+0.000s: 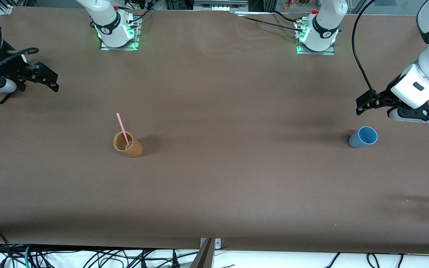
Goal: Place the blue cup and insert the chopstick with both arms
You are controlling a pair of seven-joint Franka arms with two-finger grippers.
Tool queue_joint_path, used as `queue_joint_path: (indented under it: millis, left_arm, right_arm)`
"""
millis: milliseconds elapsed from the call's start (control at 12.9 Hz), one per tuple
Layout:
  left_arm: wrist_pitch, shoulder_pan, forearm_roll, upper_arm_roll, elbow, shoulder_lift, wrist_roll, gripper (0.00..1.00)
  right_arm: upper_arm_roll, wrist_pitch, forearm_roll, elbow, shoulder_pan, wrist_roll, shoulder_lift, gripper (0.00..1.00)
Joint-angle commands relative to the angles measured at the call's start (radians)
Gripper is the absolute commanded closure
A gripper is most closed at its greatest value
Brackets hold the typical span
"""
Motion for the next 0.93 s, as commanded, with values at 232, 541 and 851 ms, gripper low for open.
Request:
queue_joint_path:
  millis: [232,541,851]
  left_arm:
    - [-0.026,-0.002,-0.011,-0.007,0.034,0.013,-0.005,0.0]
    - [-0.026,-0.002,-0.011,-0.007,0.034,0.013,-0.006,0.0]
    - [-0.026,-0.004,-0.011,-0.007,0.036,0.013,-0.006,0.0]
  right_arm:
    - [0.005,-0.026,0.011,0.02,0.006,-0.051,0.035,0.0]
    - [0.007,-0.012,0.016,0.024,0.069,-0.041,0.134,0.0]
    - [0.007,0.047,0.037,0.023,0.118,-0.002,0.266,0.01]
